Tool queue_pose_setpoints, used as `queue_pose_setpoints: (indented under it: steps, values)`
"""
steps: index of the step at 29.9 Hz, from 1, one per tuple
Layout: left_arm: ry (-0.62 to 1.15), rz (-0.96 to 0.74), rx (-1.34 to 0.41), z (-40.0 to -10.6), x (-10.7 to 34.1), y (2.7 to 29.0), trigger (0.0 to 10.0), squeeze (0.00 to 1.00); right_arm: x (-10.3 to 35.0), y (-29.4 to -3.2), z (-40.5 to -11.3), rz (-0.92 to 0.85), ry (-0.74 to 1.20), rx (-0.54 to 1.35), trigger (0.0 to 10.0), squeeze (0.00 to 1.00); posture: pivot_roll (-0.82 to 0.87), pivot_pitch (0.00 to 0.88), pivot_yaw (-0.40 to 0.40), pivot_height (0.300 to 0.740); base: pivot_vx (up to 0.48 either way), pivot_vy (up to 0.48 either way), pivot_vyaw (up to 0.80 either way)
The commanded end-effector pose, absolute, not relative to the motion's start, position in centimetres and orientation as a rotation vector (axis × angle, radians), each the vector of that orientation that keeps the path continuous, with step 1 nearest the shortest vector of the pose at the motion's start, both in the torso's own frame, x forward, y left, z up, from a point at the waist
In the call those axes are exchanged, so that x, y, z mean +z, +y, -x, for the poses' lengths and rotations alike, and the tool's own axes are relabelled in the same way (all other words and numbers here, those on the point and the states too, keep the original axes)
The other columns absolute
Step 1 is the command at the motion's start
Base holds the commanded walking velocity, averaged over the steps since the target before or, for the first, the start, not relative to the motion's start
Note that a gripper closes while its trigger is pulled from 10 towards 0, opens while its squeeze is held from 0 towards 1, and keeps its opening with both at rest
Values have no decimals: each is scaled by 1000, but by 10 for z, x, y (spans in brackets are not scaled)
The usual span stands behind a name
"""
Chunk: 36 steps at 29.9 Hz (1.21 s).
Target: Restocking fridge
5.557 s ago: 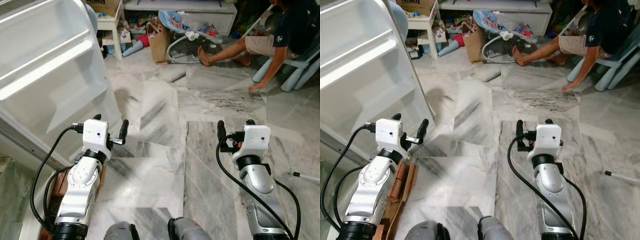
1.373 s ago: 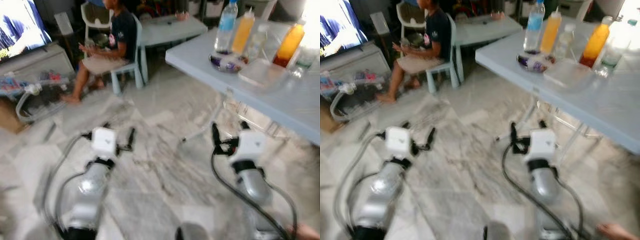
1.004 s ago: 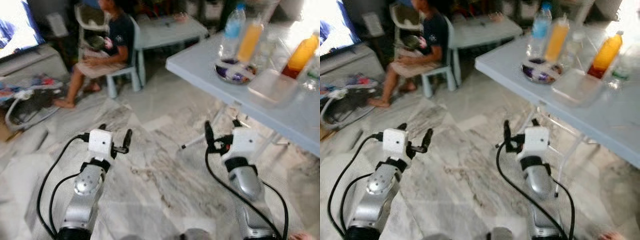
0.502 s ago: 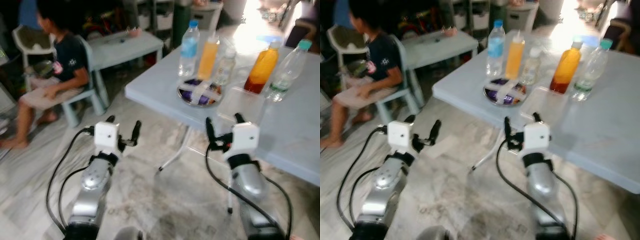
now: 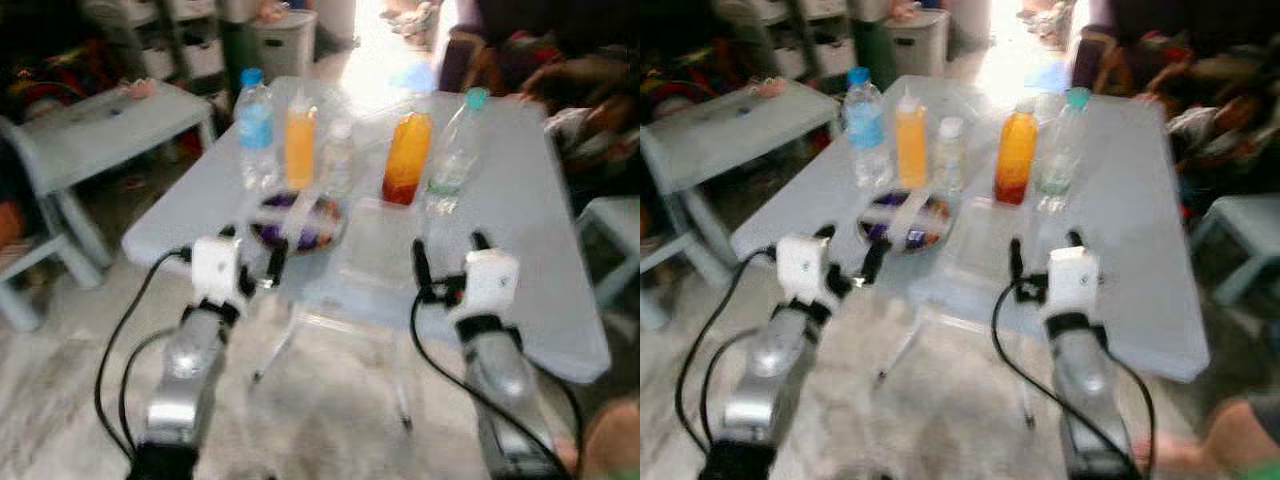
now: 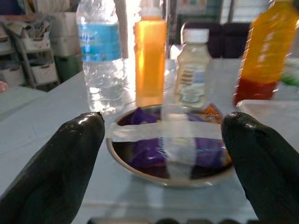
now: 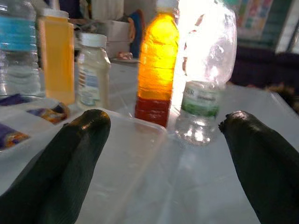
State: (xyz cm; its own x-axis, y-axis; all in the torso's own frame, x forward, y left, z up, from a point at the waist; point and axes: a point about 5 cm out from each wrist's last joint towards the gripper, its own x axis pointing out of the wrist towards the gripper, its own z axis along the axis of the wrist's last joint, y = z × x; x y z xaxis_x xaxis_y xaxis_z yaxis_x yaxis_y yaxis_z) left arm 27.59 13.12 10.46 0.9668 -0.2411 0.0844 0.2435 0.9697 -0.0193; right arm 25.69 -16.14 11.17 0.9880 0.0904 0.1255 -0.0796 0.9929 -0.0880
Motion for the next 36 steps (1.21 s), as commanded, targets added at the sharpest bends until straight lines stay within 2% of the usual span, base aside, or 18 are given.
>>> queue_pose_setpoints:
  steps: [1,4,15,19,22,28,33,36]
  values:
    - [-92,20,-240,-278,108,128,10000,0,113,-174,-260,38,-110,22,10000,0,-121,0,44,740,0,0,0]
    - [-100,11,-214,-278,110,132,10000,0,111,-177,-262,55,-83,21,10000,0,-121,0,45,740,0,0,0]
    - [-107,-26,-158,-279,113,144,10000,0,110,-174,-275,-77,-41,19,10000,0,-109,13,53,740,0,0,0]
    - [-104,-30,-157,-277,113,146,10000,0,108,-173,-272,-78,-22,9,10000,0,-103,23,55,740,0,0,0]
    - [-97,-30,-163,-276,112,146,10000,0,108,-168,-267,-245,-28,63,10000,0,-99,29,58,740,0,0,0]
    - [-88,-41,-168,-274,111,150,10000,0,105,-165,-264,-287,-7,55,10000,0,-98,40,63,740,0,0,0]
    - [-85,-44,-170,-274,111,151,10000,0,101,-166,-264,-249,8,16,10000,0,-100,48,66,740,0,0,0]
    - [-79,-47,-175,-273,110,150,10000,0,100,-163,-263,-333,15,31,10000,0,-99,51,68,740,0,0,0]
